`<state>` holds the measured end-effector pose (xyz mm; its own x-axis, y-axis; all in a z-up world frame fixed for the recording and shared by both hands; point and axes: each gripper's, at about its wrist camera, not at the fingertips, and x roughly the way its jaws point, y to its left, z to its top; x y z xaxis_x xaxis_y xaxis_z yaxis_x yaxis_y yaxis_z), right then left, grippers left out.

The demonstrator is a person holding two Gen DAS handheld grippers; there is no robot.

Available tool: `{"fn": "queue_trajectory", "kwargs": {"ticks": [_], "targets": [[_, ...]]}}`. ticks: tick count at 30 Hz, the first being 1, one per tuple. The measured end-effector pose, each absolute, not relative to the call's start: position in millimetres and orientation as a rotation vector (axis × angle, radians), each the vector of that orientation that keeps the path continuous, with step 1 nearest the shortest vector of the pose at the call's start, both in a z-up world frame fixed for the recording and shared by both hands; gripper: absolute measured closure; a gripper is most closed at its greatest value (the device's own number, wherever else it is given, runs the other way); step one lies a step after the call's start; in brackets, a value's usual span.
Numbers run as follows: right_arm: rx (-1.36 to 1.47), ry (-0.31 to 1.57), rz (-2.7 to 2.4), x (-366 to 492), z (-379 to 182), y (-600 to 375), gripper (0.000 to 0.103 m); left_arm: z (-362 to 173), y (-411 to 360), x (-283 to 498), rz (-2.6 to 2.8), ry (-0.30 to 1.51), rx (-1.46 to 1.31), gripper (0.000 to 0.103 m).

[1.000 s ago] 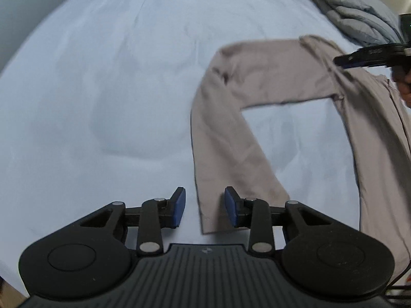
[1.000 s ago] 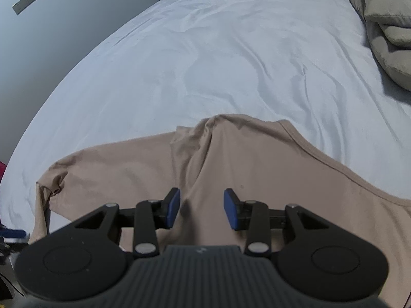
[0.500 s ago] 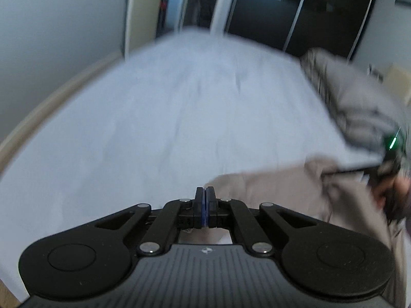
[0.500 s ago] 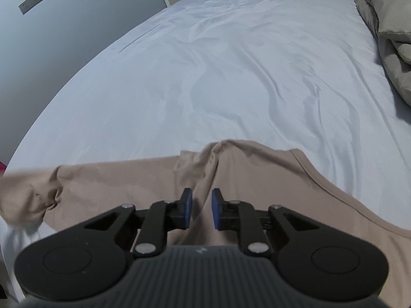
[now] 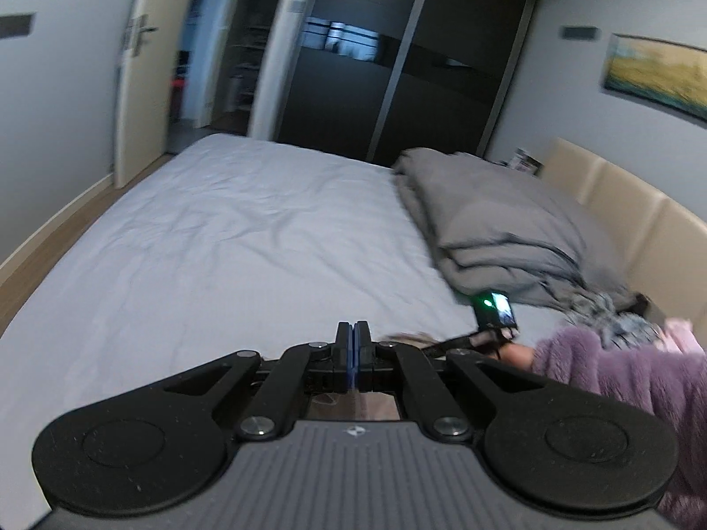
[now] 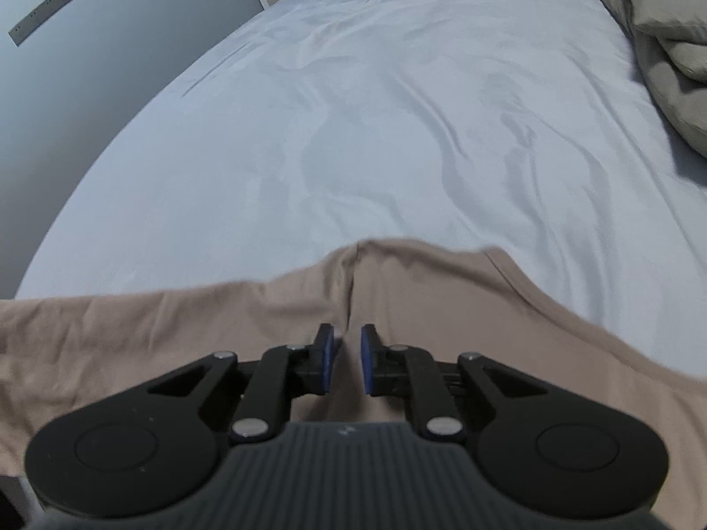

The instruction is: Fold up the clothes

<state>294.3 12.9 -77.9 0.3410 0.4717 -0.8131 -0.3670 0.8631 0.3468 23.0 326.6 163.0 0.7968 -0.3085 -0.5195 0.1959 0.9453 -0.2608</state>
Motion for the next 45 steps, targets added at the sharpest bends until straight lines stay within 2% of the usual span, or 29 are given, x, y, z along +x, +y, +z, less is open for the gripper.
{"fn": "queue_trajectory", "kwargs": {"ticks": [8, 16, 22, 25, 27, 29, 34, 37, 43, 45], "targets": [[0.159, 1.094, 0.626, 215.4, -64.1, 5.5, 0.087, 177.4, 270.1, 0.8, -0.410, 0.564, -0.134, 0.103], [0.265, 1.138, 0.556, 215.5, -108.1, 33.0, 0.088, 192.1, 209.1, -14.6, -0.565, 0.550, -0.058, 0.103], [0.318, 1.118, 0.576, 195.3, -78.4, -5.9, 0.087, 186.0, 176.3, -31.7, -0.636, 0.591, 0.019, 0.103], [0.319, 1.113, 0.580, 175.5, -60.2, -28.0, 0.085, 172.3, 170.2, -37.0, -0.634, 0.635, 0.009, 0.103], [0.304, 1.109, 0.573, 157.1, -52.8, -37.7, 0.079, 154.9, 168.2, -37.6, -0.600, 0.678, -0.003, 0.103], [0.294, 1.112, 0.576, 136.7, -48.4, -43.5, 0.054, 134.2, 166.1, -37.4, -0.571, 0.723, 0.004, 0.103], [0.260, 1.123, 0.584, 87.7, -51.1, -44.2, 0.054, 77.6, 164.6, -35.0, -0.482, 0.842, -0.007, 0.103], [0.261, 1.137, 0.590, 59.4, -56.2, -41.0, 0.060, 45.6, 163.1, -38.1, -0.424, 0.887, 0.035, 0.103], [0.250, 1.157, 0.570, 7.8, -64.3, -13.1, 0.060, 2.2, 172.5, -43.9, -0.369, 0.969, 0.052, 0.103], [0.223, 1.141, 0.549, -7.4, -65.7, -2.1, 0.060, -5.8, 174.5, -46.3, -0.354, 0.984, 0.058, 0.098]]}}
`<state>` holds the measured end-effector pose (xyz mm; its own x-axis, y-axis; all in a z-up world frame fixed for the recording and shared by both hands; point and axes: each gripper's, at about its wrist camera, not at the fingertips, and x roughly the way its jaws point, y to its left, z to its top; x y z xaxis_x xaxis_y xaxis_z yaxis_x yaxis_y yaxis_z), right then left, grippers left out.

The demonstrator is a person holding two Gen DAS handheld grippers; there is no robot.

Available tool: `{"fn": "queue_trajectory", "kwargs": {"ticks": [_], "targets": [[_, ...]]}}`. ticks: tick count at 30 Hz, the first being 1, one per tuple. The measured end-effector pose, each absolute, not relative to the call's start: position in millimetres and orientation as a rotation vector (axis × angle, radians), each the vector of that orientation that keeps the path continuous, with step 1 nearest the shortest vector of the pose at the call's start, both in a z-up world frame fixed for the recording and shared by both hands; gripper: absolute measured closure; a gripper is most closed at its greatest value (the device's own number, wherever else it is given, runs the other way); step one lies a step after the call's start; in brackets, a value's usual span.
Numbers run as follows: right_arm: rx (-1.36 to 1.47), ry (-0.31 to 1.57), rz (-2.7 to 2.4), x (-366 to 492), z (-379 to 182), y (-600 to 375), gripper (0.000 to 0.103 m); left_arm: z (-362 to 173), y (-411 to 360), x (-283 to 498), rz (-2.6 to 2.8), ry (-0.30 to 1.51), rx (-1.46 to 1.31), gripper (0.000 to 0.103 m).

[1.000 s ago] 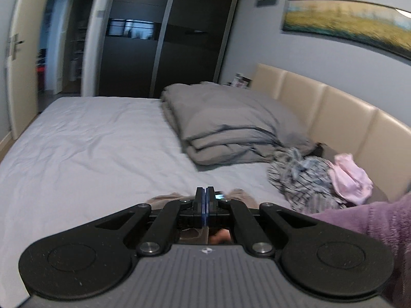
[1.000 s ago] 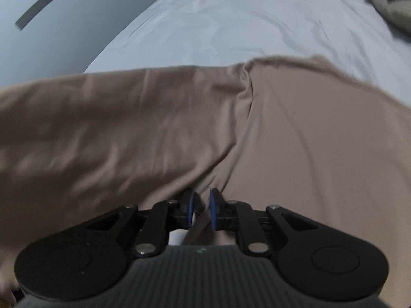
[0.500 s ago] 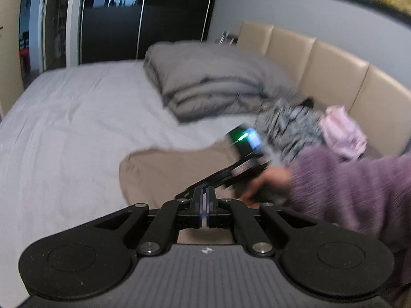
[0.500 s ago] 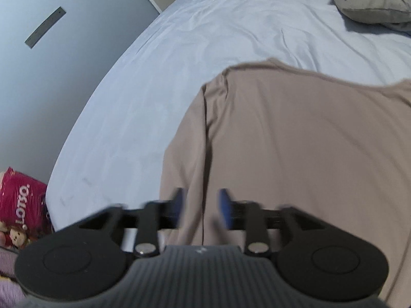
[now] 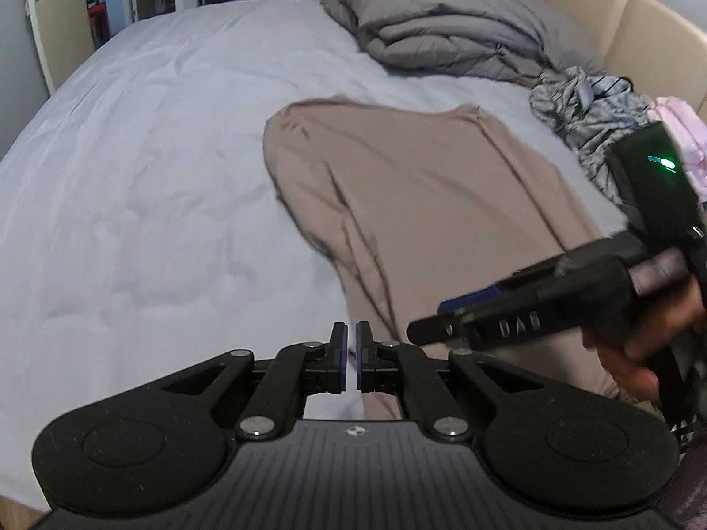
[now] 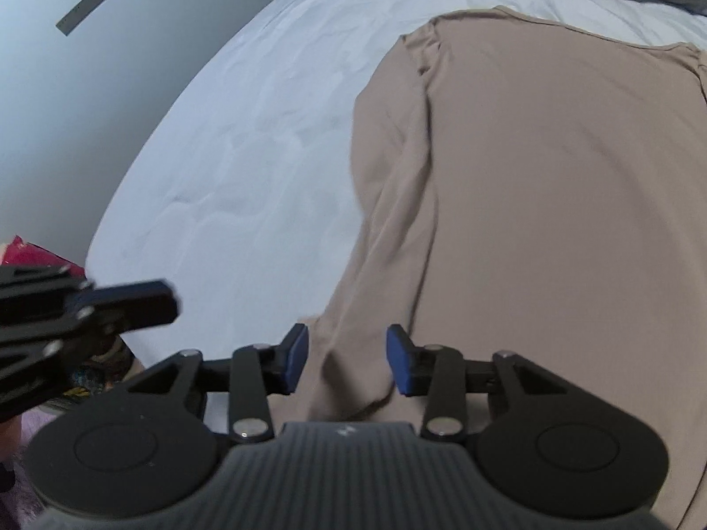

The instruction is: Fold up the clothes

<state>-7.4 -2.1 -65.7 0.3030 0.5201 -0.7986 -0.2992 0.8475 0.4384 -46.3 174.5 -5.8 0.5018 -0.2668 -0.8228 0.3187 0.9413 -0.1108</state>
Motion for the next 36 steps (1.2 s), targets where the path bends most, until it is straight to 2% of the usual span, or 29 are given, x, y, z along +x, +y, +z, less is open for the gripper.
{"fn": "queue_trajectory", "kwargs": {"ticks": [1, 3, 4, 8, 9, 10, 12, 17, 24, 25, 27, 29, 30, 31, 33, 34, 36], "targets": [[0.204, 1.132, 0.538, -14.4, -66.6, 3.4, 0.060, -8.2, 174.4, -47.6, -0.353, 0.988, 0.060, 0.090], [0.171, 1.126, 0.522, -25.6, -71.6, 13.6, 0.060, -10.9, 173.0, -49.8, -0.352, 0.987, 0.065, 0.083], [0.159, 1.127, 0.513, -28.6, -75.1, 17.5, 0.062, -11.9, 172.3, -50.7, -0.353, 0.985, 0.068, 0.083], [0.103, 1.121, 0.466, -36.3, -85.2, 25.2, 0.084, -16.6, 168.9, -51.8, -0.354, 0.982, 0.092, 0.081], [0.107, 1.120, 0.460, -36.5, -85.7, 23.4, 0.087, -19.3, 167.5, -51.4, -0.359, 0.985, 0.099, 0.077], [0.121, 1.122, 0.455, -36.2, -85.7, 19.9, 0.095, -22.0, 166.0, -50.9, -0.364, 0.988, 0.106, 0.069], [0.158, 1.128, 0.446, -36.3, -84.3, 10.4, 0.098, -29.3, 161.3, -50.5, -0.382, 0.991, 0.131, 0.057], [0.243, 1.140, 0.422, -36.6, -83.9, -17.9, 0.101, -49.8, 150.9, -43.4, -0.400, 0.995, 0.197, 0.057], [0.286, 1.169, 0.380, -39.1, -94.8, -41.6, 0.101, -74.3, 146.5, -26.6, -0.442, 1.078, 0.091, 0.058], [0.294, 1.174, 0.379, -38.7, -97.8, -43.7, 0.101, -78.0, 144.3, -25.4, -0.444, 1.094, 0.089, 0.066], [0.313, 1.180, 0.383, -38.0, -103.4, -46.1, 0.097, -84.8, 139.2, -24.1, -0.457, 1.137, 0.092, 0.082], [0.334, 1.177, 0.389, -37.9, -105.5, -48.6, 0.095, -87.3, 134.4, -25.8, -0.470, 1.153, 0.105, 0.088], [0.342, 1.175, 0.395, -36.6, -106.9, -49.6, 0.094, -86.6, 133.0, -26.6, -0.477, 1.154, 0.112, 0.095], [0.352, 1.174, 0.400, -34.1, -108.5, -49.3, 0.092, -85.7, 131.8, -27.6, -0.480, 1.152, 0.118, 0.097], [0.373, 1.171, 0.409, -28.7, -111.1, -47.2, 0.079, -83.0, 131.9, -29.8, -0.474, 1.148, 0.110, 0.099], [0.389, 1.171, 0.417, -26.8, -112.5, -47.1, 0.061, -80.8, 133.5, -31.5, -0.472, 1.149, 0.094, 0.099], [0.427, 1.170, 0.435, -31.1, -112.2, -46.4, 0.057, -76.1, 136.4, -35.0, -0.467, 1.150, 0.065, 0.099]]}}
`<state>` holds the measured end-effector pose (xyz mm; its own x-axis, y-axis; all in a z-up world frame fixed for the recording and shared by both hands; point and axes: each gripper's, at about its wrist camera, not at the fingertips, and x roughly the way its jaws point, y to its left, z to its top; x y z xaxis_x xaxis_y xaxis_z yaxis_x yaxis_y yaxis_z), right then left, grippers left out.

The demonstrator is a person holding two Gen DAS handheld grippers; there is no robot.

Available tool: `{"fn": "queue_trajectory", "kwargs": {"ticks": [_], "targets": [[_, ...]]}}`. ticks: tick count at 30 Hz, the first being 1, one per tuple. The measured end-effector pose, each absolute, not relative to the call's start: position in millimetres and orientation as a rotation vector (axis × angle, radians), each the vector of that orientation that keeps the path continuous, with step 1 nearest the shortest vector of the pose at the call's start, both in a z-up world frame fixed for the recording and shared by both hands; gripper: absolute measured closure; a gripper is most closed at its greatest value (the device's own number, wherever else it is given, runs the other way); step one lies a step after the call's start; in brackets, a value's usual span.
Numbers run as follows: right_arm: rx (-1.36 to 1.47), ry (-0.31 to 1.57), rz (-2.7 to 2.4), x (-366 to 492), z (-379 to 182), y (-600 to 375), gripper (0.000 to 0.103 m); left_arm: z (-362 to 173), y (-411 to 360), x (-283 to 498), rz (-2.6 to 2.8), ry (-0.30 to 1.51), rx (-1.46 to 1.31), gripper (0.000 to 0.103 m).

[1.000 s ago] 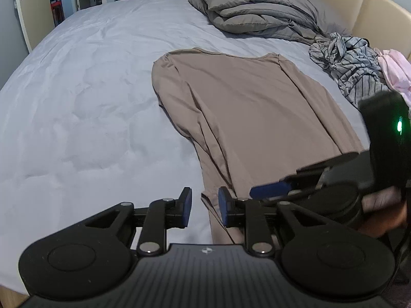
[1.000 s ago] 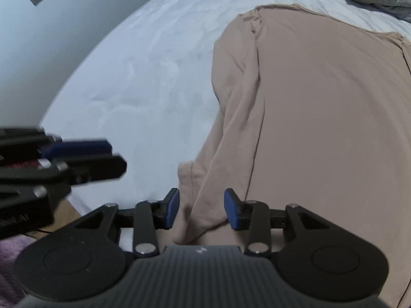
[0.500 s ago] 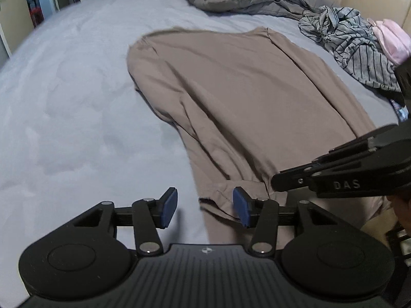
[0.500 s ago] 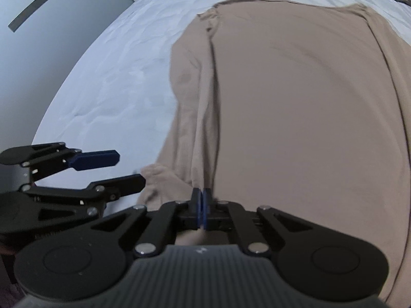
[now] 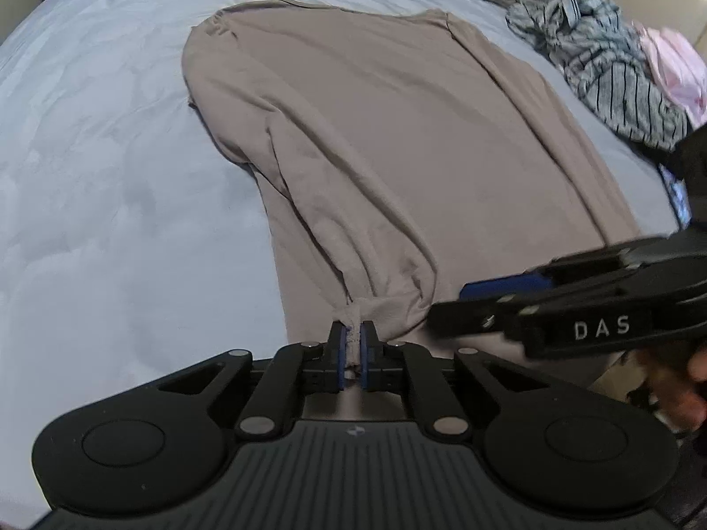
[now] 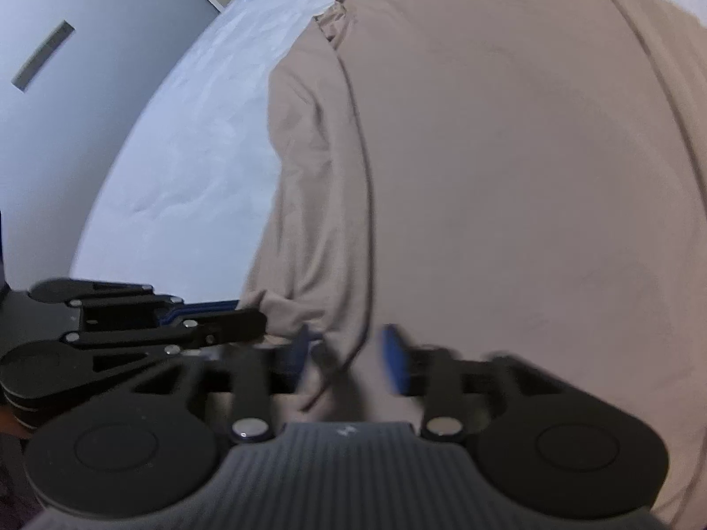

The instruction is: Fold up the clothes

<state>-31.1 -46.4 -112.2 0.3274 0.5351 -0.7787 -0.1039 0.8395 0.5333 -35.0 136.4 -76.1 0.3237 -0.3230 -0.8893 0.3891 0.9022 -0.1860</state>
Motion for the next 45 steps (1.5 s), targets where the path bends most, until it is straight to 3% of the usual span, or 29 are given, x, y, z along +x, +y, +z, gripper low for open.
{"fn": "queue_trajectory", "kwargs": {"ticks": [1, 2, 3, 4, 7, 19, 45], "targets": [[0.436, 1.168, 0.440, -32.2, -112.9, -45.3, 0.058, -73.1, 137.3, -37.3, -0.468, 1.147, 0.056, 0.099], [0.440, 1.166, 0.444, -33.6, -113.3, -43.8, 0.065, -69.9, 138.1, -39.8, -0.467, 1.144, 0.048, 0.099], [0.444, 1.165, 0.449, -35.7, -113.3, -42.4, 0.074, -66.1, 138.8, -43.1, -0.466, 1.140, 0.042, 0.099], [0.453, 1.170, 0.457, -36.2, -114.7, -41.2, 0.091, -61.9, 139.6, -46.4, -0.462, 1.136, 0.034, 0.099], [0.526, 1.167, 0.463, -38.7, -113.5, -46.7, 0.099, -46.7, 143.5, -54.9, -0.458, 1.123, 0.000, 0.099], [0.618, 1.108, 0.557, -74.5, -44.9, -63.2, 0.101, 9.9, 160.3, -96.7, -0.447, 1.148, -0.146, 0.099], [0.514, 1.423, 0.591, -108.3, -114.0, -22.1, 0.101, -53.2, 162.1, -119.9, -0.356, 1.419, -0.016, 0.099]]}}
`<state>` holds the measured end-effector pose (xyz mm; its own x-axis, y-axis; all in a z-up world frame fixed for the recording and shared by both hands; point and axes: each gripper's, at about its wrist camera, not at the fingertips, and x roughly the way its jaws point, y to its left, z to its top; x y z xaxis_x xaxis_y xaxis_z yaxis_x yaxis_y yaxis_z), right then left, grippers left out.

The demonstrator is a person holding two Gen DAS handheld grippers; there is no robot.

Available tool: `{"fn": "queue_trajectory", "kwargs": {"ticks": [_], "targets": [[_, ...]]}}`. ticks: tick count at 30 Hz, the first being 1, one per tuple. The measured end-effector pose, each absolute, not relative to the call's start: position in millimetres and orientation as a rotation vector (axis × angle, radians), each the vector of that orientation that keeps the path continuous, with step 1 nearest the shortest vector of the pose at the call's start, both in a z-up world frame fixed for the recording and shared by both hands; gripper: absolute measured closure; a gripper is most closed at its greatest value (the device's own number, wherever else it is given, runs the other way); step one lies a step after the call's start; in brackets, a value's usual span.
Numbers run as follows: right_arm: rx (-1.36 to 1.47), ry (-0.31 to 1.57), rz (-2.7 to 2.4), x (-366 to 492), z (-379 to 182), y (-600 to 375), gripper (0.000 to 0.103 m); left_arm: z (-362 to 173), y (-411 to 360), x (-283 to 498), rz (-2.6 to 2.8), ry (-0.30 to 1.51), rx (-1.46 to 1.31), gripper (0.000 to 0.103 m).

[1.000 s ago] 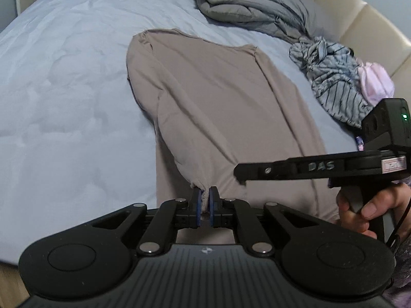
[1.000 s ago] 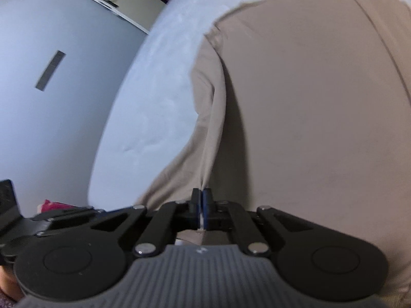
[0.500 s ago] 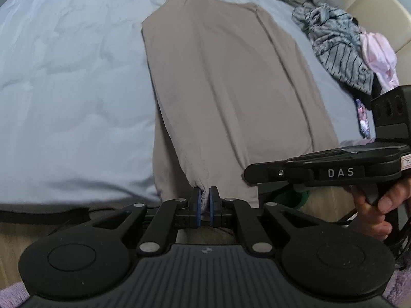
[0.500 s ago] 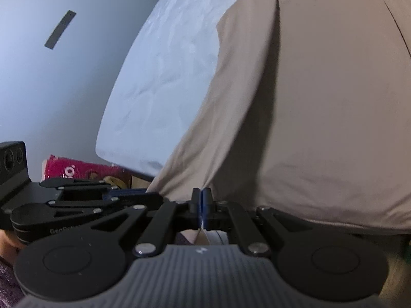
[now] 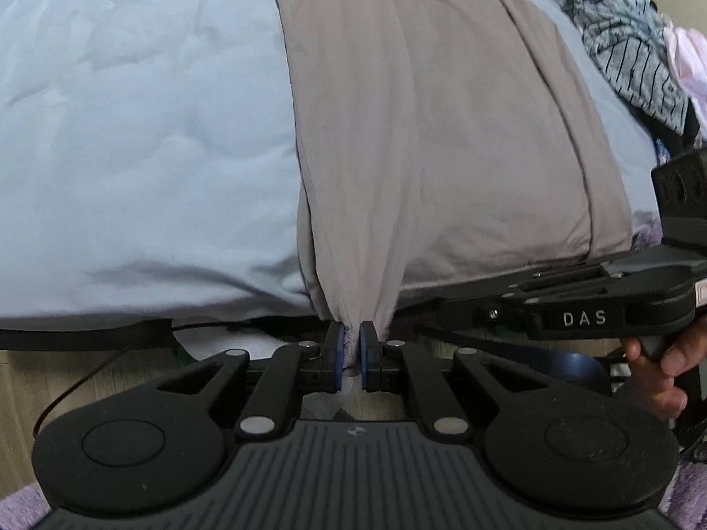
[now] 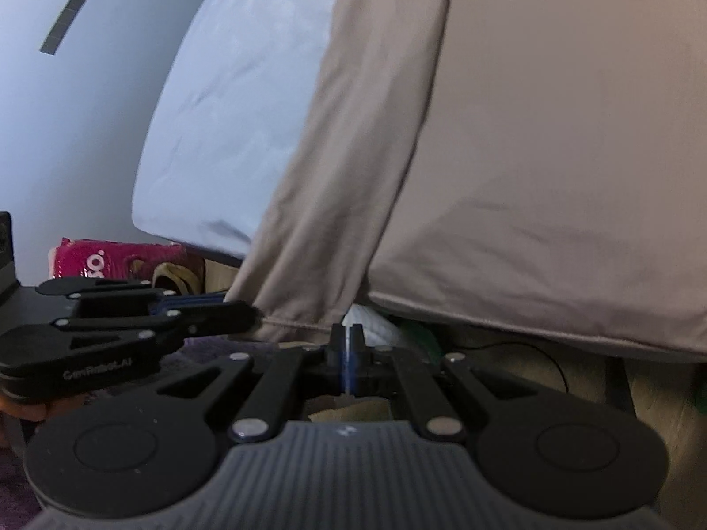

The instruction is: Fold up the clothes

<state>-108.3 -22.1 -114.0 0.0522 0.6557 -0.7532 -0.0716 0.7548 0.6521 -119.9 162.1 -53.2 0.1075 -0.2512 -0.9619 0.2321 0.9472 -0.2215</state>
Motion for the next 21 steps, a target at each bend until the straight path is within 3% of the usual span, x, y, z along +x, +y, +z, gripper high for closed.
{"fn": "queue_trajectory", "kwargs": {"ticks": [3, 11, 13, 15, 16, 21], "targets": [[0.492, 1.435, 0.575, -107.2, -119.5, -19.5, 0.097, -65.7, 159.6, -116.9, -0.346, 1.466, -0.010, 0.097], [0.480, 1.408, 0.557, -104.1, -126.4, -18.4, 0.091, -60.8, 176.3, -113.1, -0.281, 1.445, -0.071, 0.058], [0.484, 1.407, 0.569, -103.4, -130.7, -15.0, 0.085, -54.5, 183.5, -111.6, -0.273, 1.408, -0.111, 0.057], [0.492, 1.415, 0.577, -103.1, -136.2, -10.6, 0.065, -52.3, 188.2, -108.6, -0.255, 1.383, -0.137, 0.057], [0.498, 1.416, 0.582, -103.0, -138.6, -9.1, 0.062, -52.9, 189.7, -107.6, -0.249, 1.378, -0.145, 0.058], [0.533, 1.418, 0.596, -100.5, -151.4, -2.2, 0.064, -68.4, 183.0, -103.2, -0.285, 1.410, -0.129, 0.069]]}}
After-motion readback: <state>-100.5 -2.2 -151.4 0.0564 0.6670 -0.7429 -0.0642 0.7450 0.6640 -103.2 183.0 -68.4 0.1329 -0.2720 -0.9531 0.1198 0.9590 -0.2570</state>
